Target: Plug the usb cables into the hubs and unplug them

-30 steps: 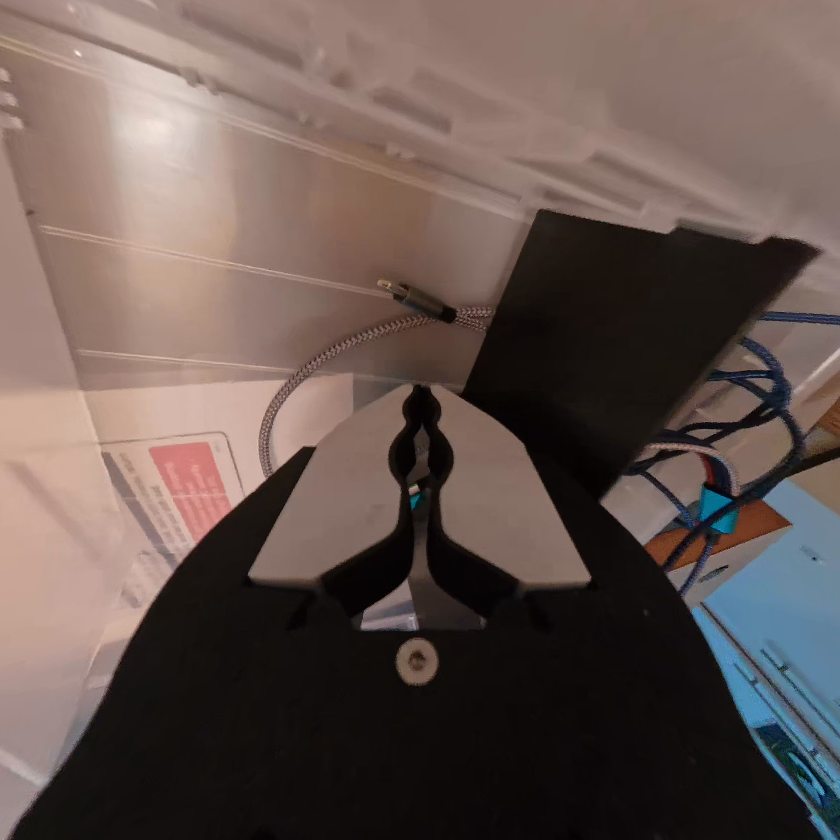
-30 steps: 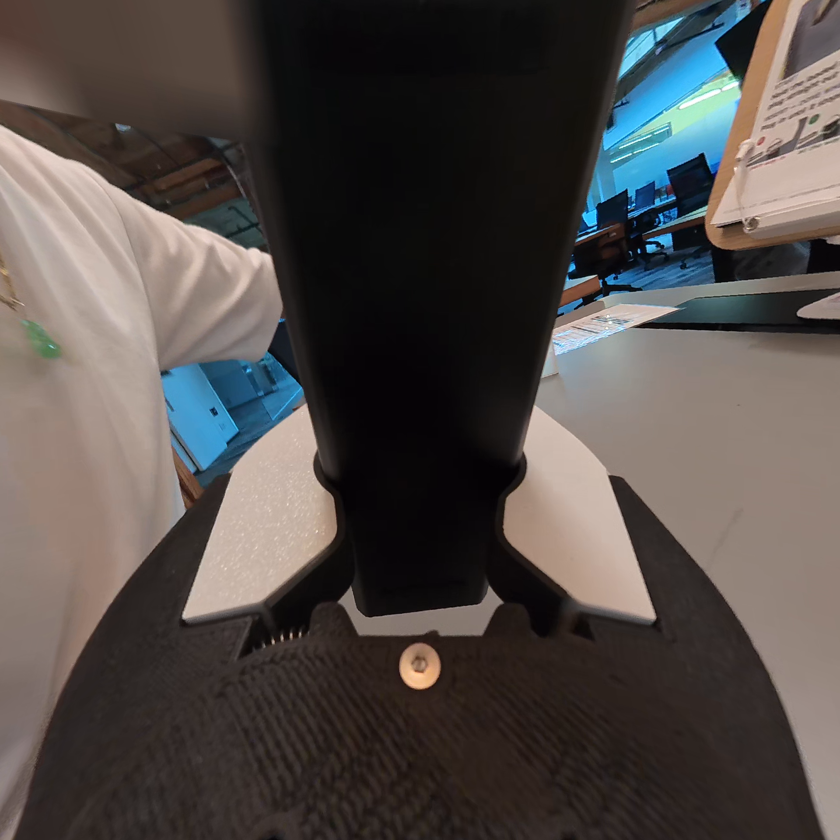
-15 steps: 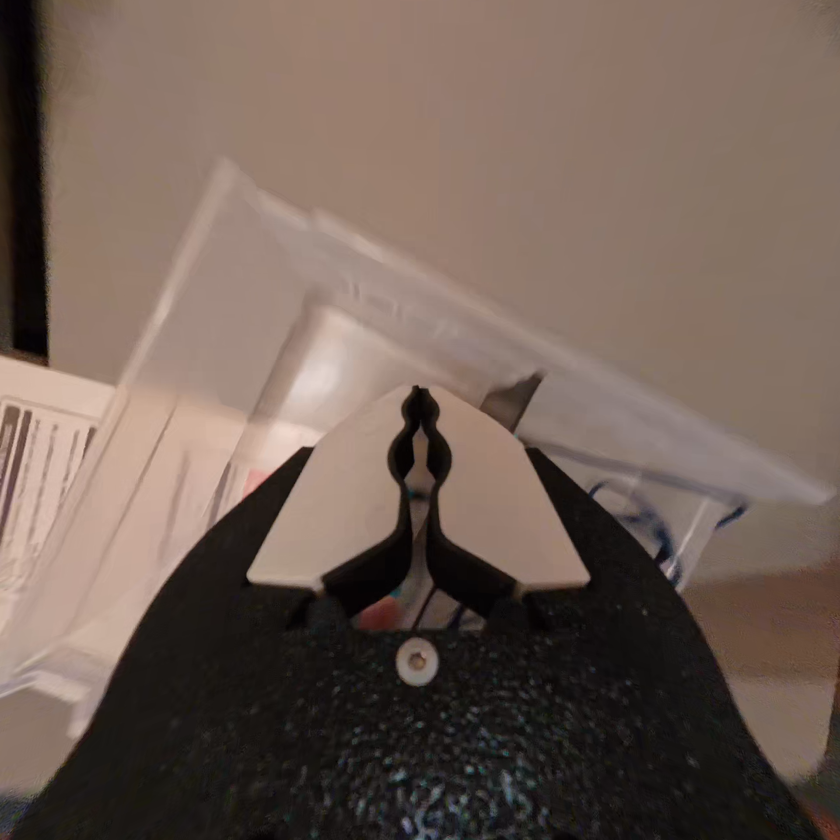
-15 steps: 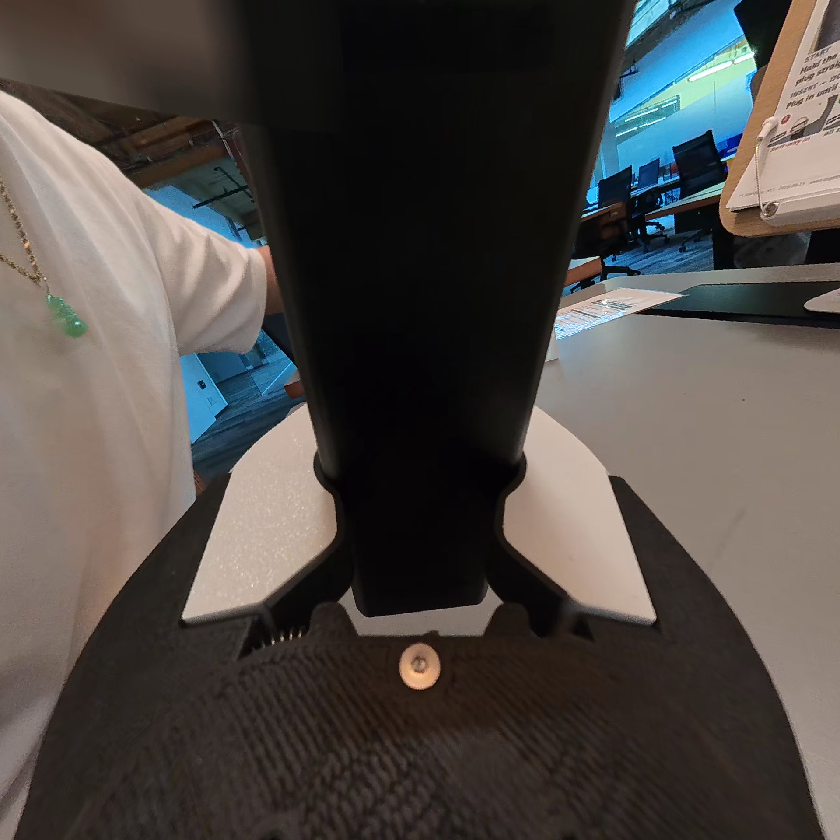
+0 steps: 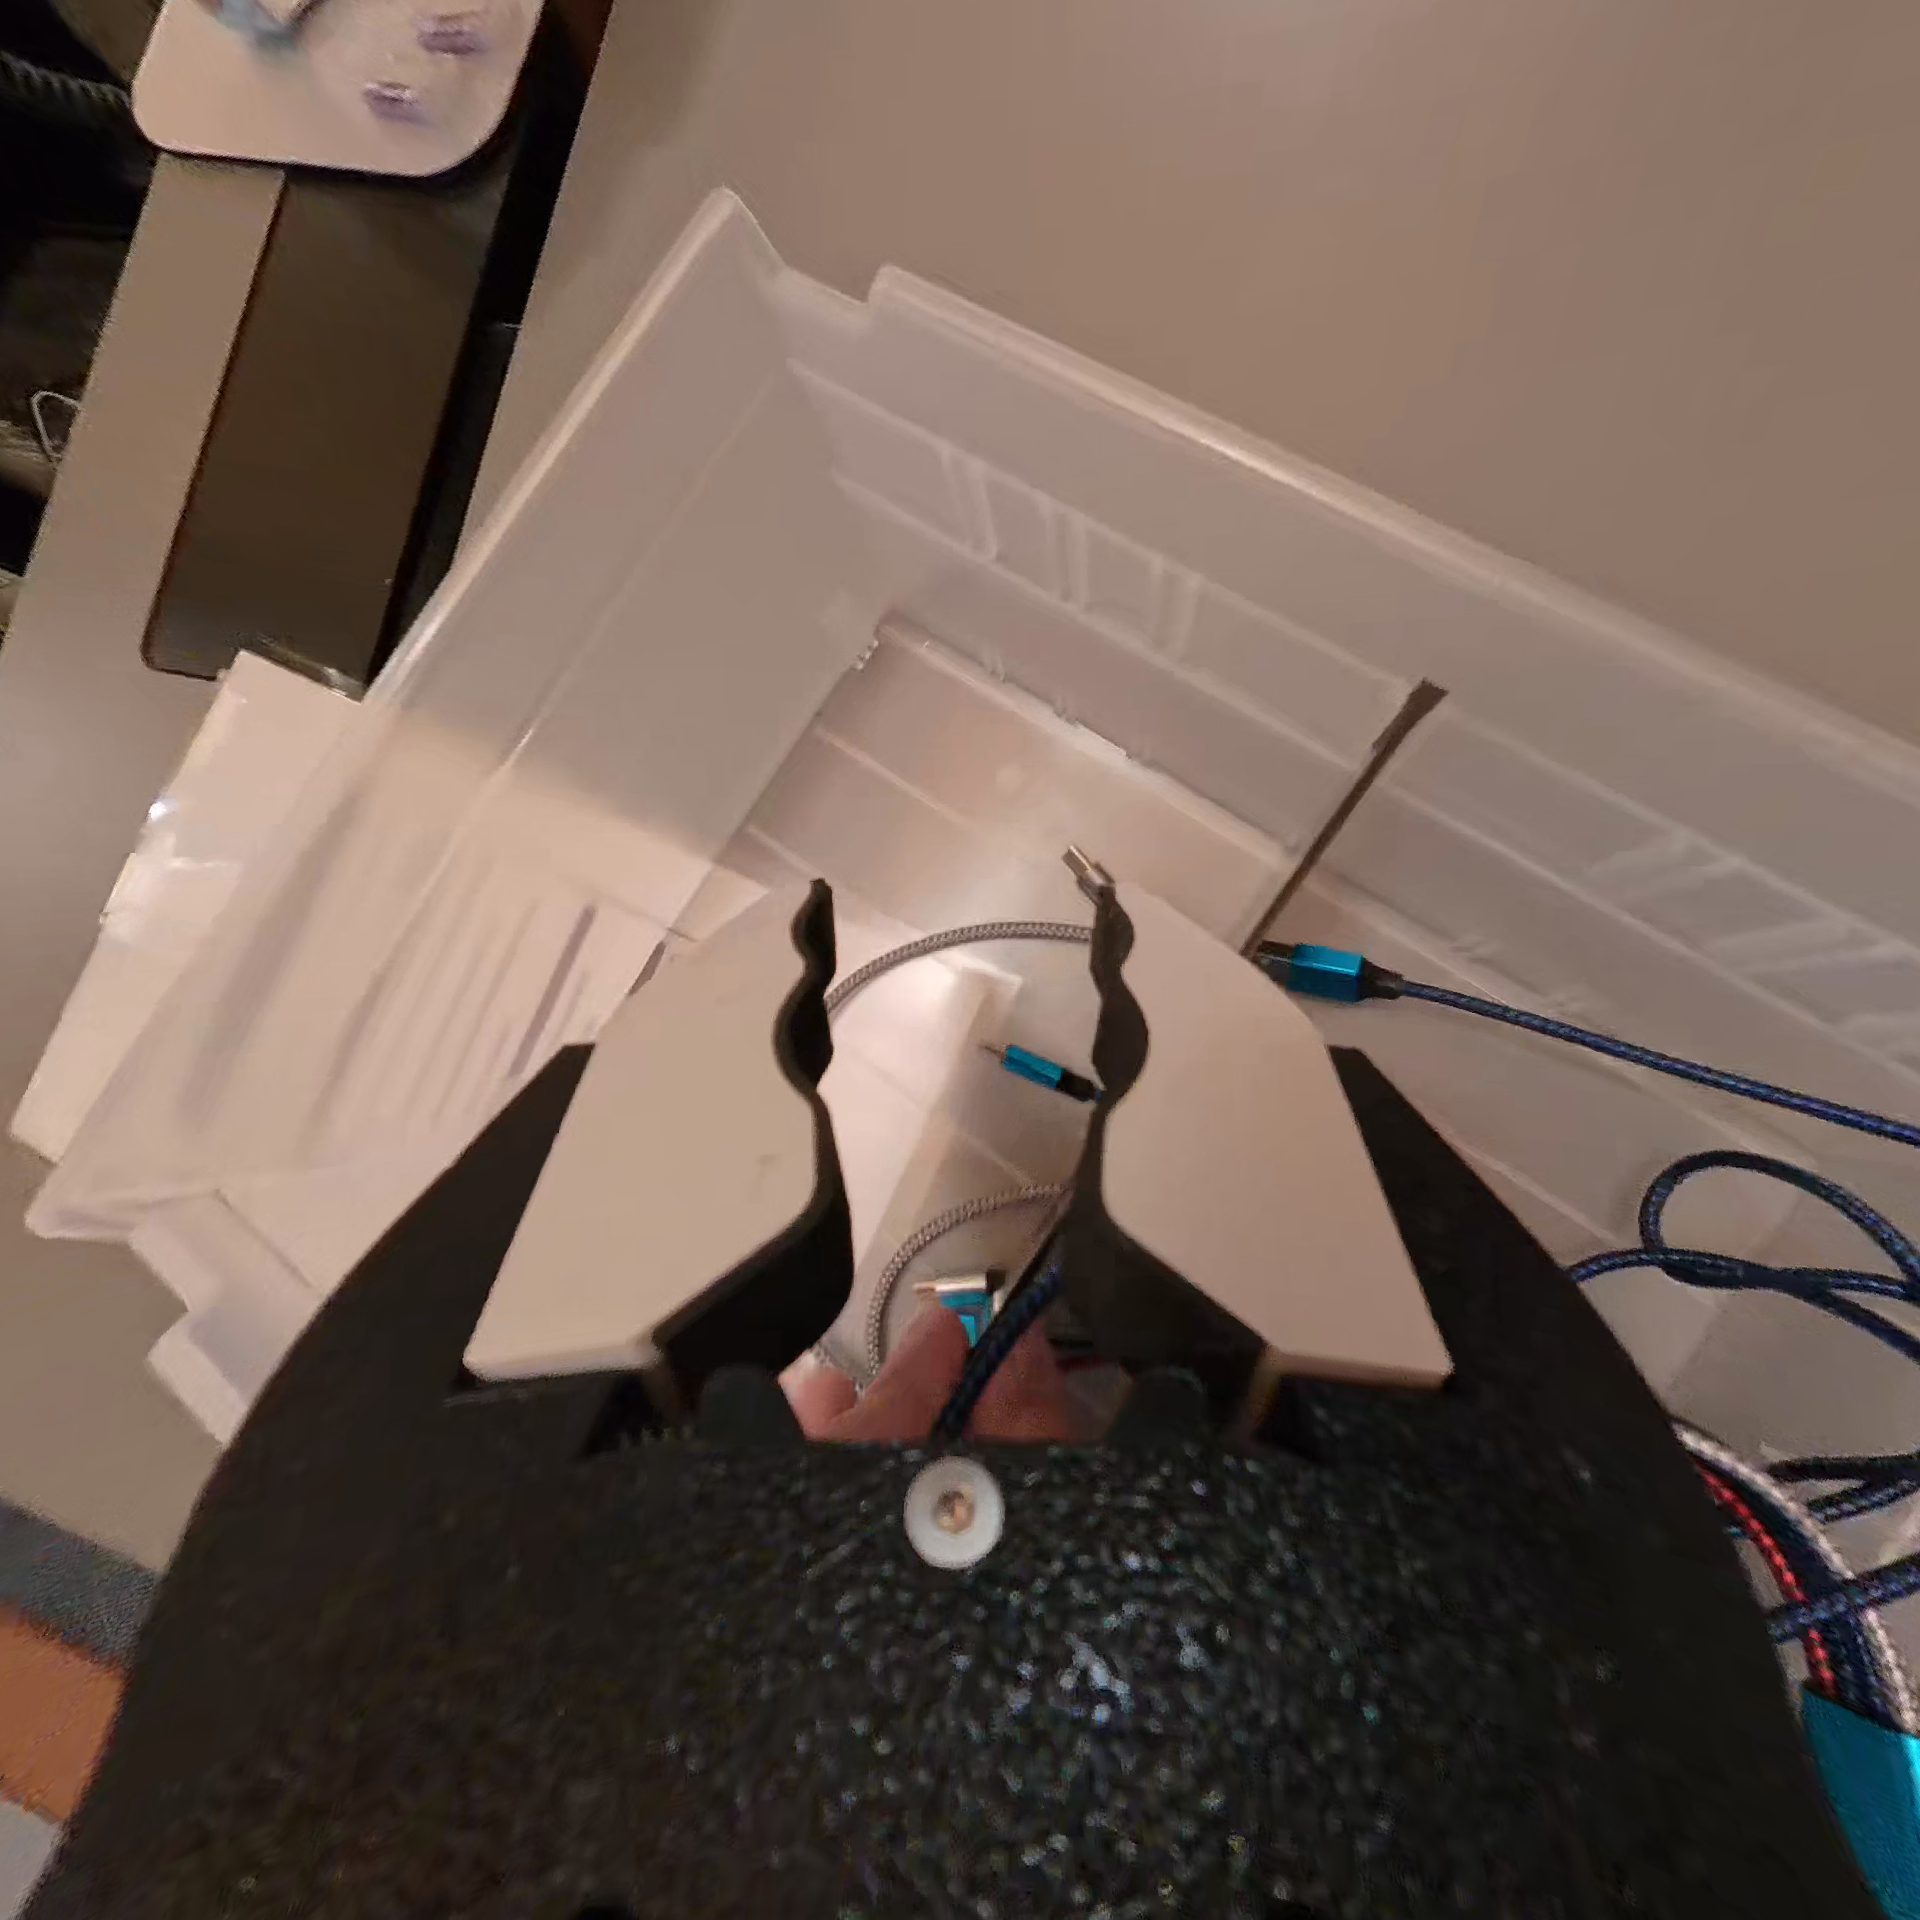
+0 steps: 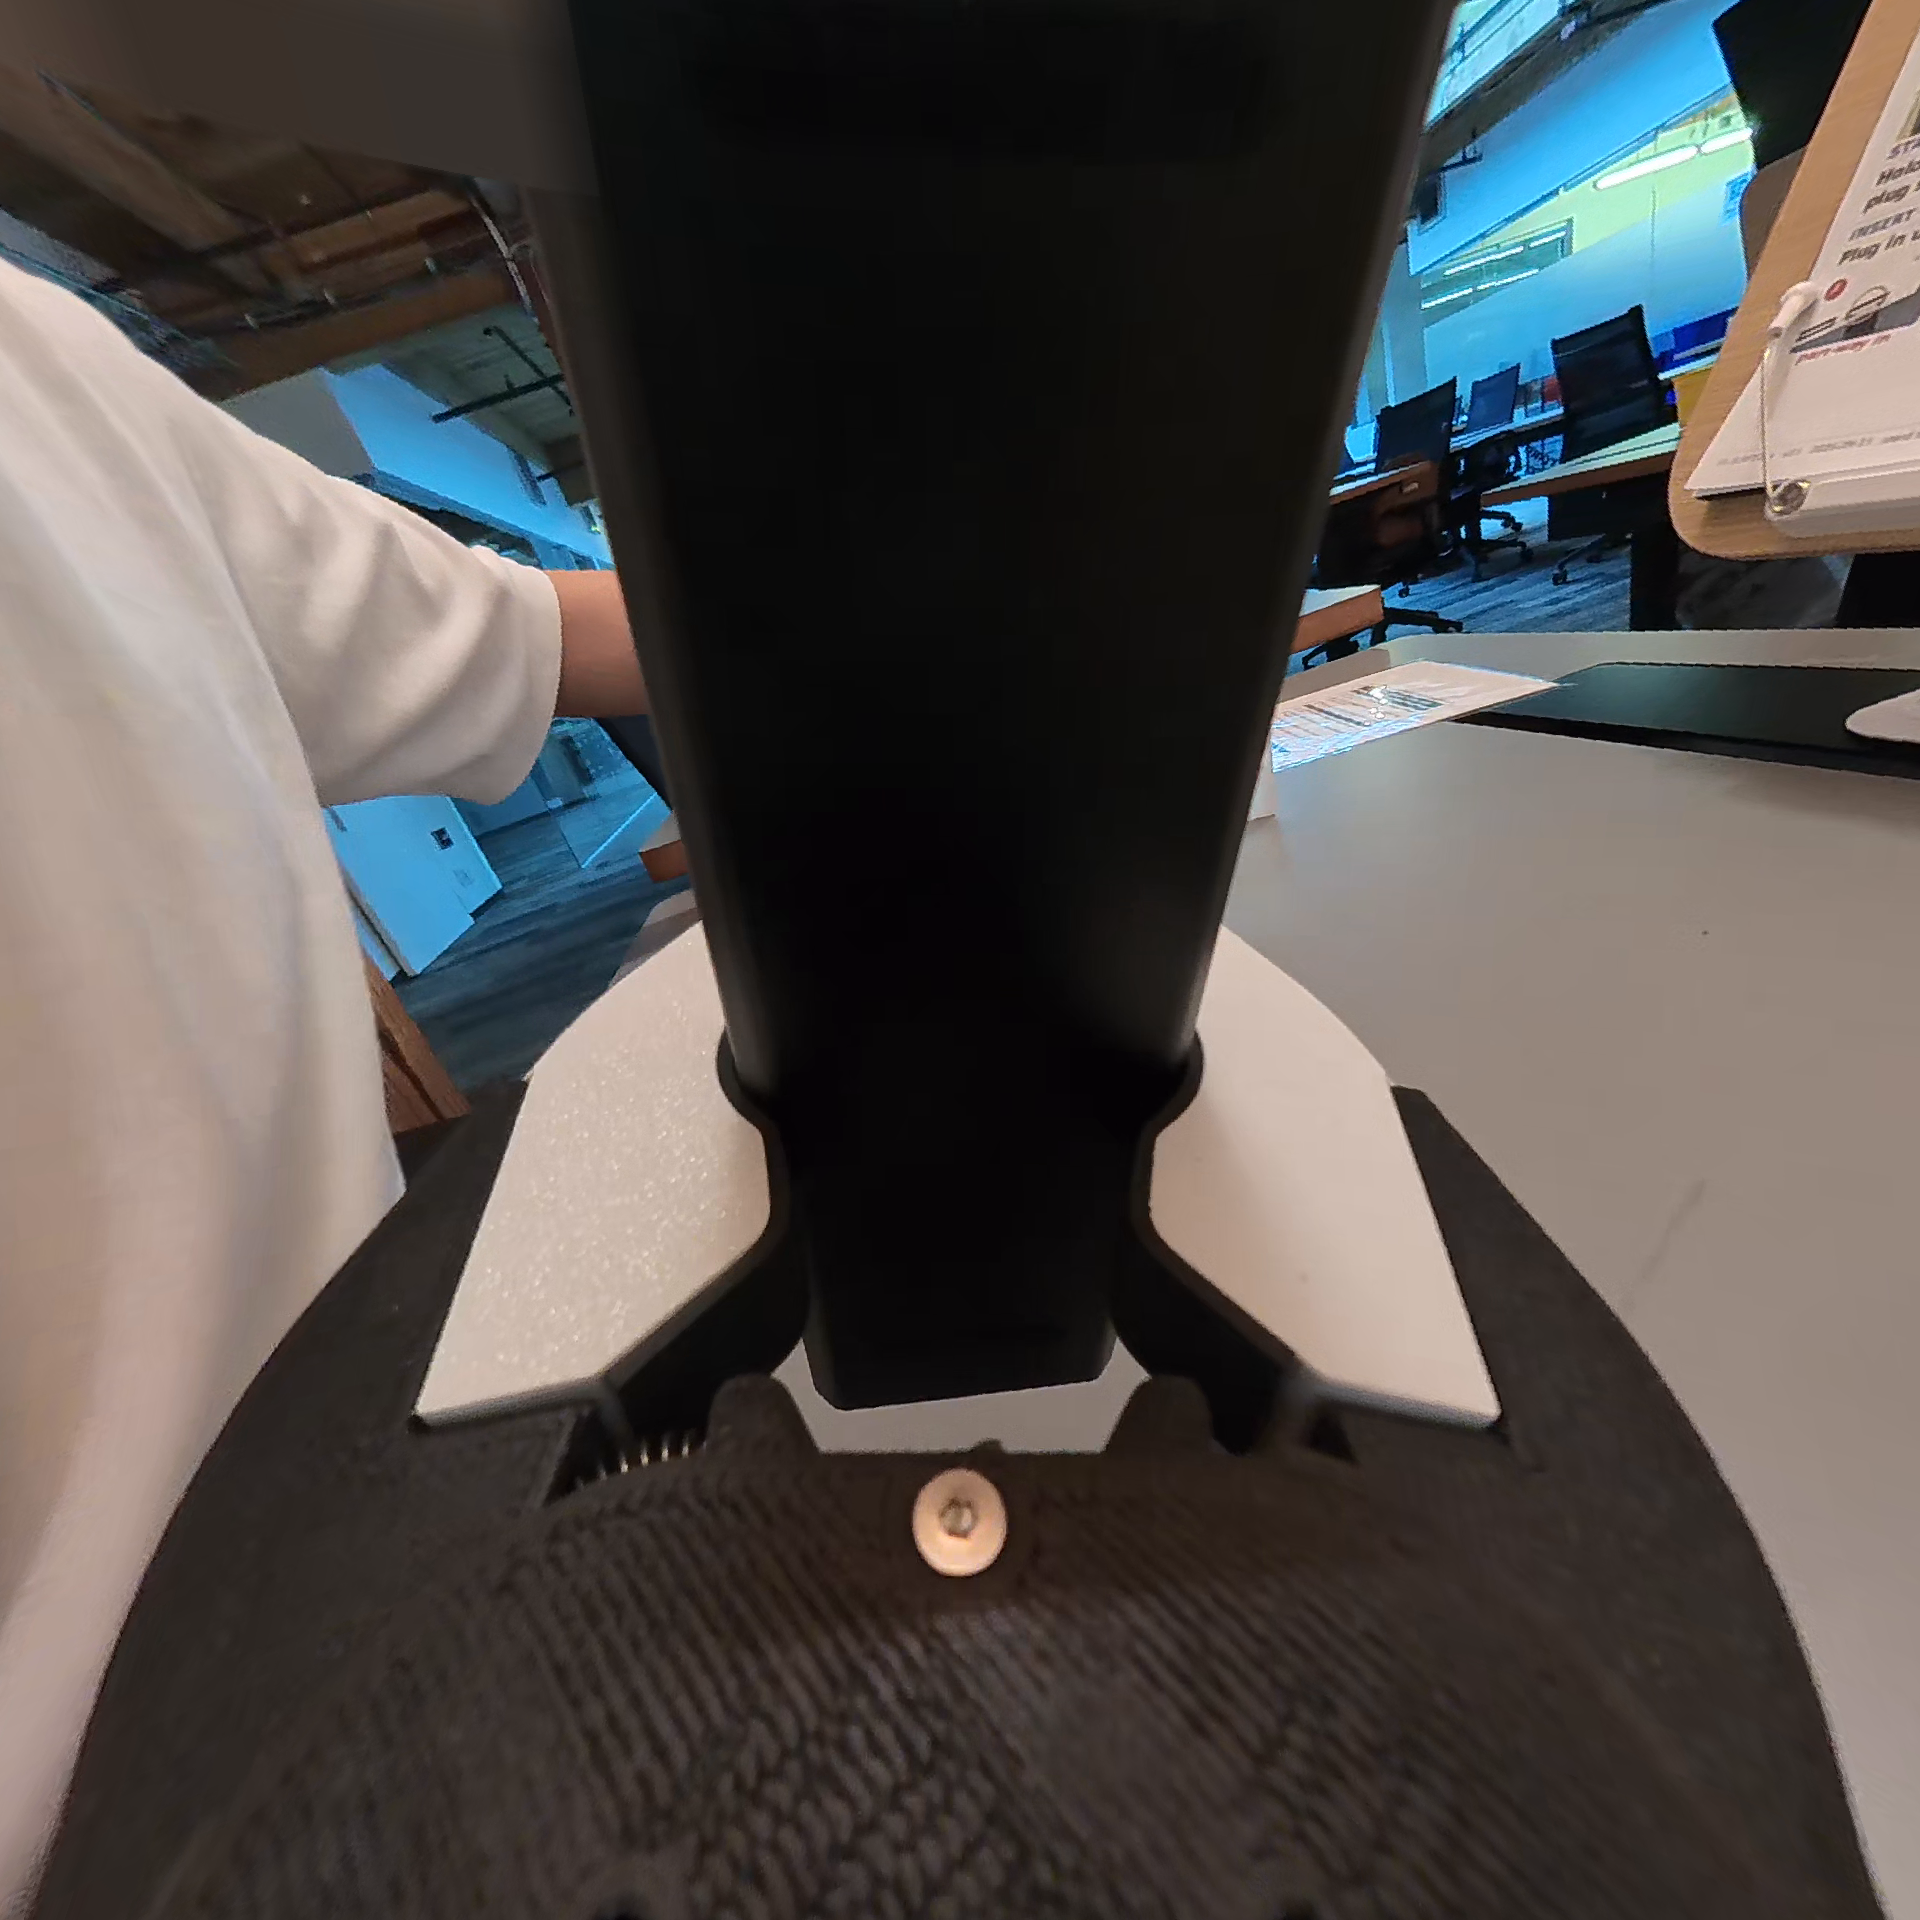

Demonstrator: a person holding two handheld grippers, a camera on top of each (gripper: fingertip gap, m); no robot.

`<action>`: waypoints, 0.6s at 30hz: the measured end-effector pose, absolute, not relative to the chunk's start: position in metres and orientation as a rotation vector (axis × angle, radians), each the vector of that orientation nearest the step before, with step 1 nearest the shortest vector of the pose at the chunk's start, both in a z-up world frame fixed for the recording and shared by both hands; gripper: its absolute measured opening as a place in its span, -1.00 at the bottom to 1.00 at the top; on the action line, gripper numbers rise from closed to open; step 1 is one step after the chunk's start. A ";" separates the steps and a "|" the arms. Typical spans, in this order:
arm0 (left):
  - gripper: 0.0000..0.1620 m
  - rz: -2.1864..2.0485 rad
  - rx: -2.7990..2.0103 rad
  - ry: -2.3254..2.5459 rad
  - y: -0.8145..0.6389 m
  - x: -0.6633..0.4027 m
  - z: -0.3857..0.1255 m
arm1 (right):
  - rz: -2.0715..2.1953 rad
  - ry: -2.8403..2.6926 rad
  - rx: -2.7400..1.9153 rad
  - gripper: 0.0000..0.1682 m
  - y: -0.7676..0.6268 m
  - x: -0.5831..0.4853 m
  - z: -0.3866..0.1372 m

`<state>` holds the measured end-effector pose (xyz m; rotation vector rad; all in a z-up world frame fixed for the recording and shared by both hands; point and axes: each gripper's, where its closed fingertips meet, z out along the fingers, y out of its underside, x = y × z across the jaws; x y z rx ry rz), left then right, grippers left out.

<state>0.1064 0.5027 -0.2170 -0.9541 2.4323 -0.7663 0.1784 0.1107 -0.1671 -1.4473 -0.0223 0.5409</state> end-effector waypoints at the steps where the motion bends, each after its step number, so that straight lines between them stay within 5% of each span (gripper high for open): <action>1: -0.39 -0.765 -0.947 2.429 0.502 0.107 -0.217 | 0.542 -0.025 -1.448 -0.13 0.111 0.178 -0.167; 9: -0.71 -0.623 -0.785 2.267 0.480 0.122 -0.206 | 0.526 -0.061 -1.455 -0.13 0.110 0.173 -0.168; 18: -0.23 -0.597 -0.954 2.164 0.498 0.132 -0.203 | 0.545 -0.120 -1.475 -0.13 0.113 0.167 -0.171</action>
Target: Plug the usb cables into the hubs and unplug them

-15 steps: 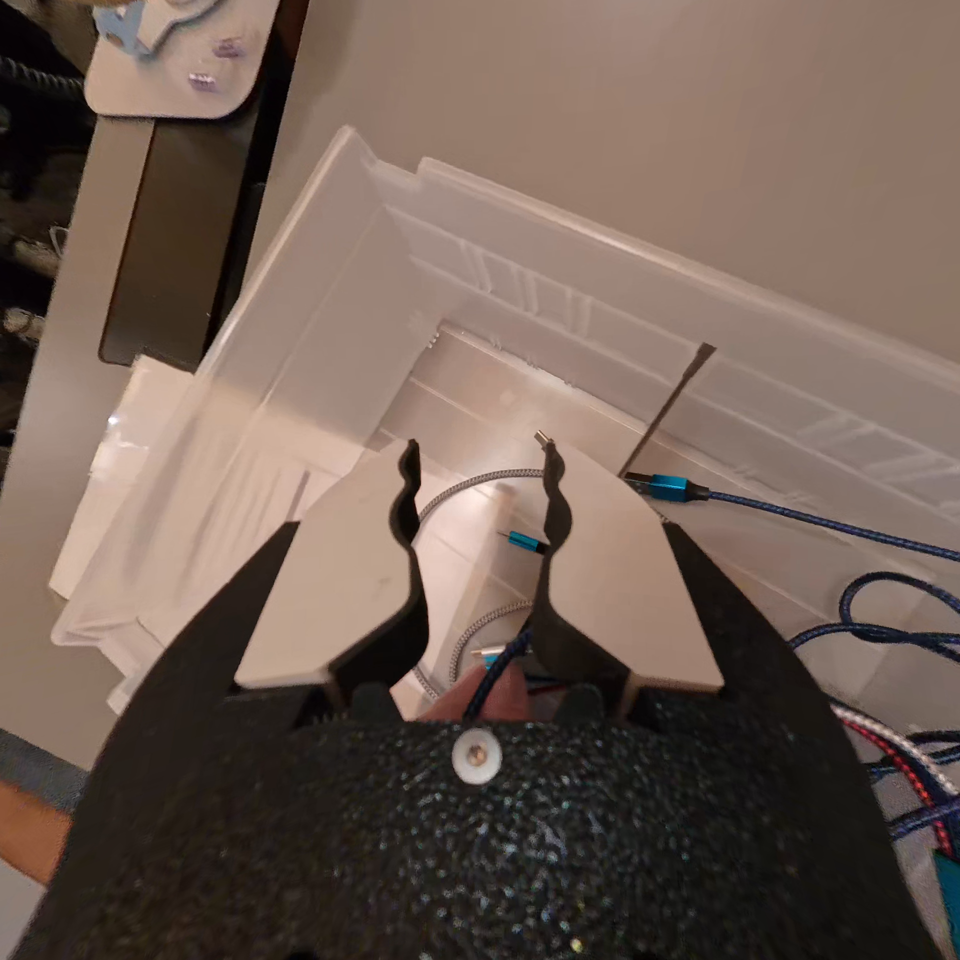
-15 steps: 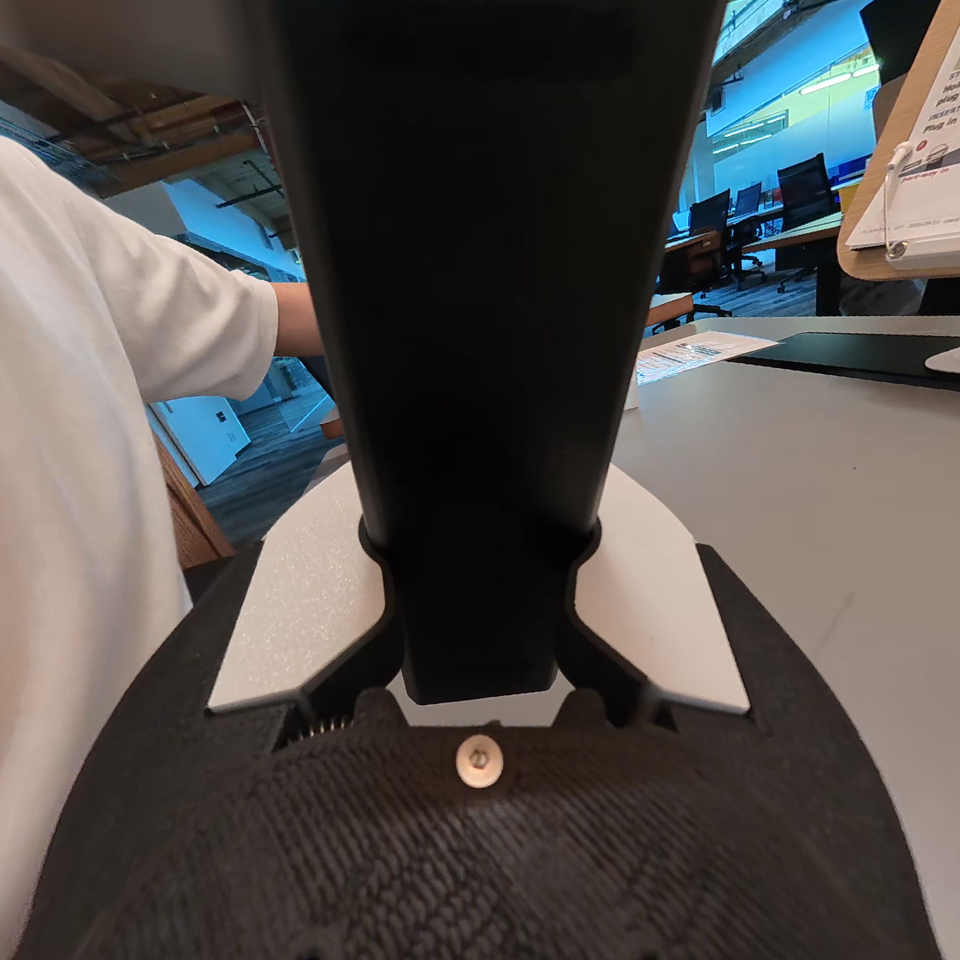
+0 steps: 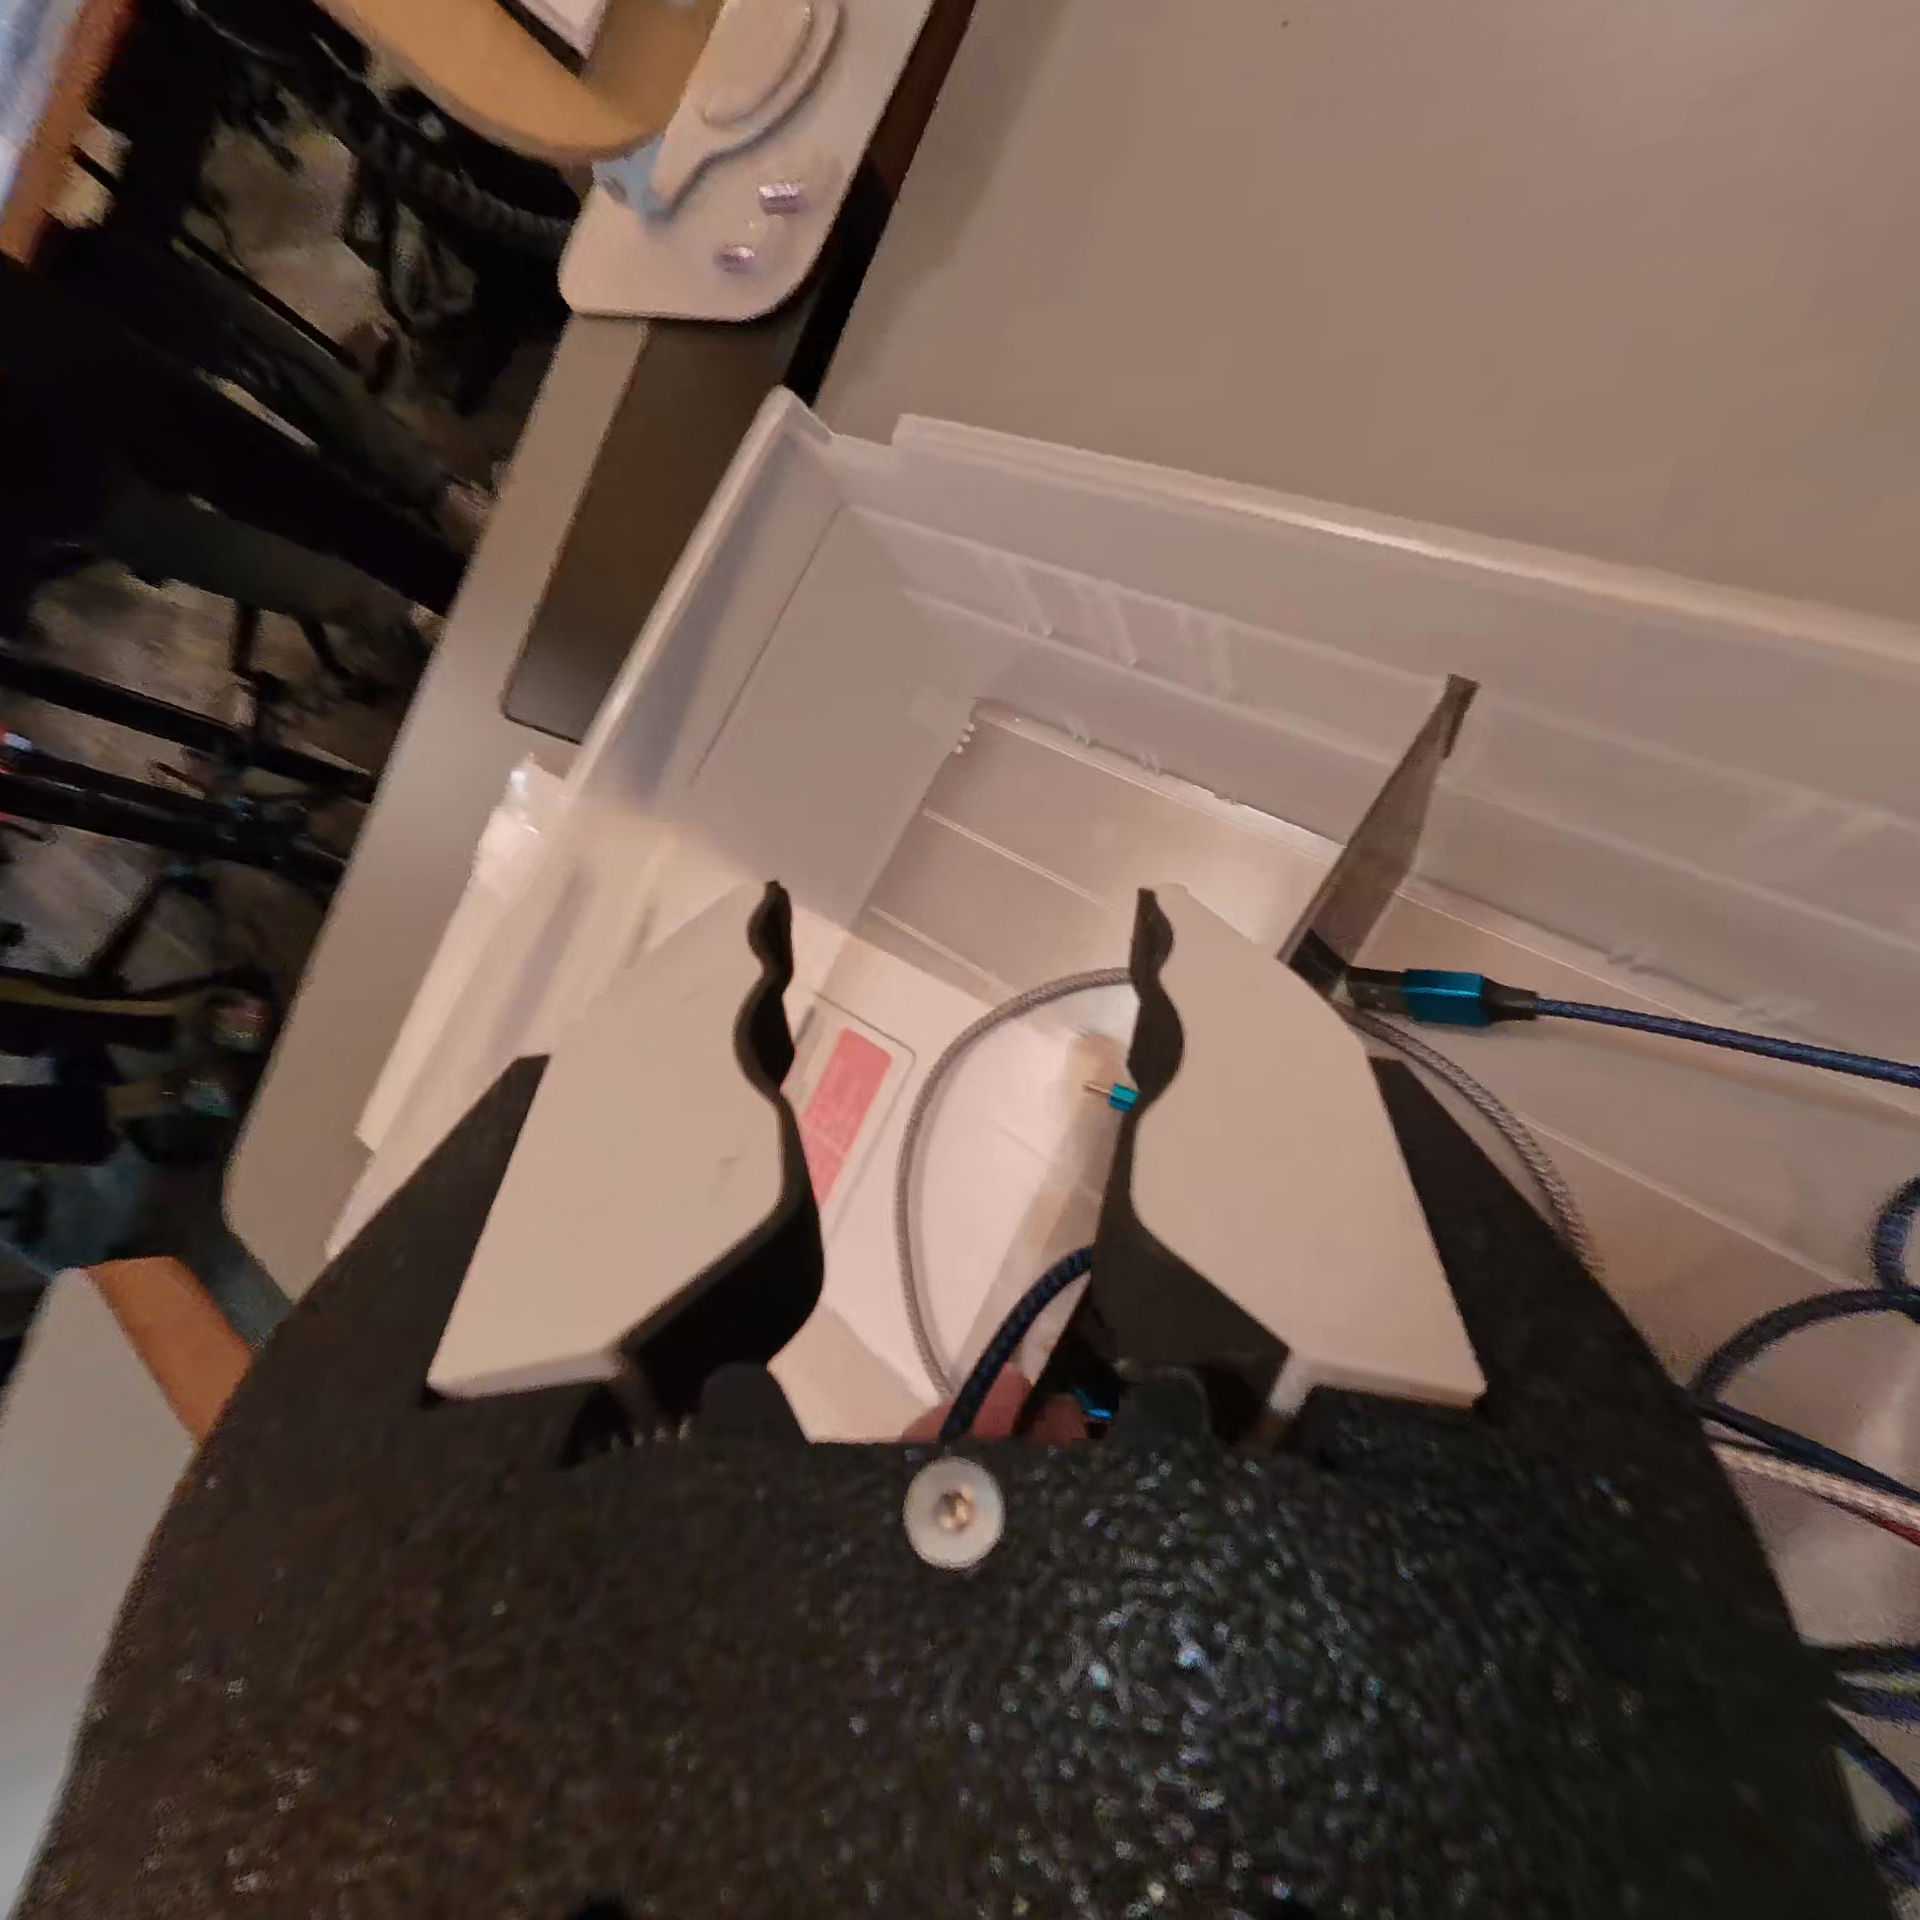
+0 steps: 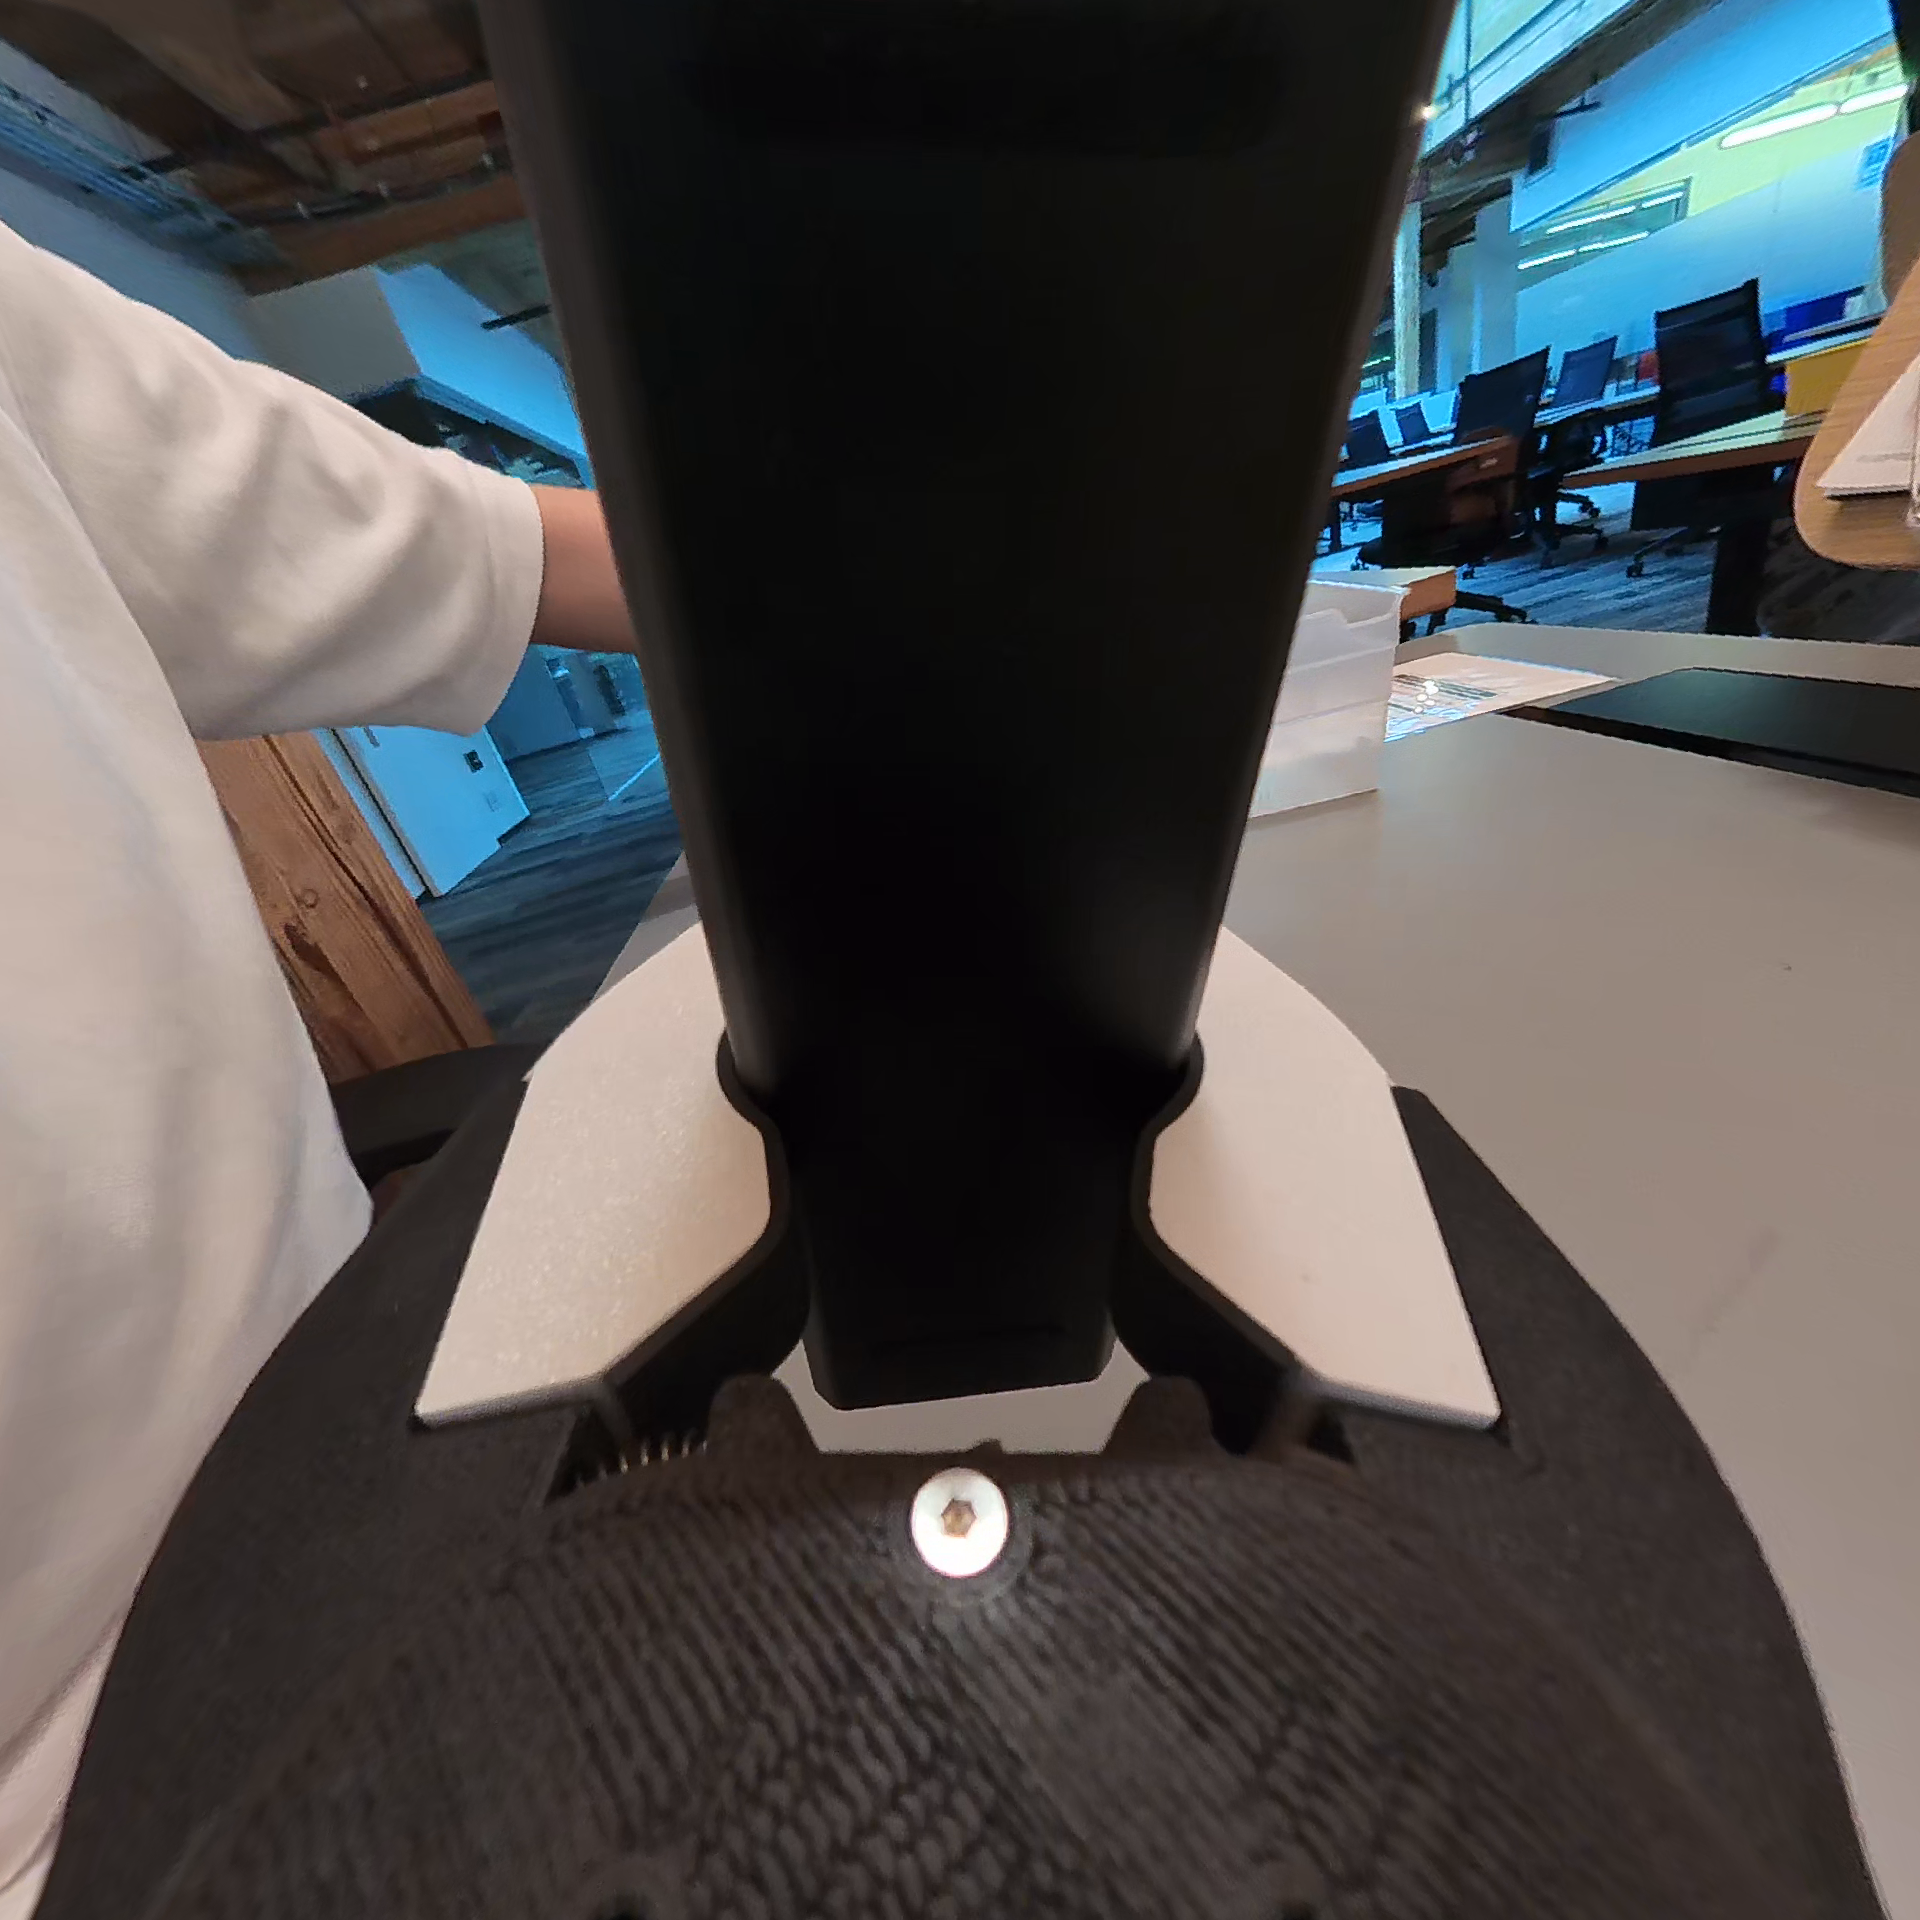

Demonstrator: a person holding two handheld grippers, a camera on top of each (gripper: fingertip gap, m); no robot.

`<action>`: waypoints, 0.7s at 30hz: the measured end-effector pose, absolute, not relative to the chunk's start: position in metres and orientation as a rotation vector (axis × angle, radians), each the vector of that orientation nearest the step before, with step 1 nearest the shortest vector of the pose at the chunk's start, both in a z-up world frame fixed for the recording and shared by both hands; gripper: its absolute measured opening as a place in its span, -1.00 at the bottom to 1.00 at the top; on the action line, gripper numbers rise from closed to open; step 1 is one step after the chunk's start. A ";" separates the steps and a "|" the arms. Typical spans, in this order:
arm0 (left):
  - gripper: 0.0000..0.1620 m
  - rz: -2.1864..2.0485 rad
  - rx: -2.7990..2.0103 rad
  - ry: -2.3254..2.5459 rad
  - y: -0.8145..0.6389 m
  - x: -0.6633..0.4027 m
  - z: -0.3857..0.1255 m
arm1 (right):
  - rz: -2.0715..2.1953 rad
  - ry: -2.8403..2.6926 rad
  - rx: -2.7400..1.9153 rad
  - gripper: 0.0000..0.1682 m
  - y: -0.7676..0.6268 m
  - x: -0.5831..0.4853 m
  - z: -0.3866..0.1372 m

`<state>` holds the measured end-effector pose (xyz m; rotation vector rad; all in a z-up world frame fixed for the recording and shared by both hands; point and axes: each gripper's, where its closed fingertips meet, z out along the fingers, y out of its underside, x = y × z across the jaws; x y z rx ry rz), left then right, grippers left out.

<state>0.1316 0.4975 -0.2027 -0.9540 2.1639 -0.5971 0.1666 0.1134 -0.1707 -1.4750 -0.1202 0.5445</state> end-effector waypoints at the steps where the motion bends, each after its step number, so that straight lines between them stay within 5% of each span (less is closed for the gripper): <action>1: -0.22 -0.584 -0.932 2.141 0.497 0.133 -0.201 | 0.538 -0.124 -1.476 -0.13 0.113 0.166 -0.171; 9: -0.15 -0.501 -0.996 1.942 0.474 0.144 -0.191 | 0.523 -0.165 -1.490 -0.13 0.117 0.163 -0.173; 16: 0.35 -0.454 -1.131 1.783 0.447 0.155 -0.184 | 0.529 -0.160 -1.477 -0.13 0.118 0.164 -0.173; 21: 0.18 -0.469 -1.243 1.914 0.433 0.153 -0.198 | 0.498 -0.182 -1.488 -0.13 0.119 0.161 -0.175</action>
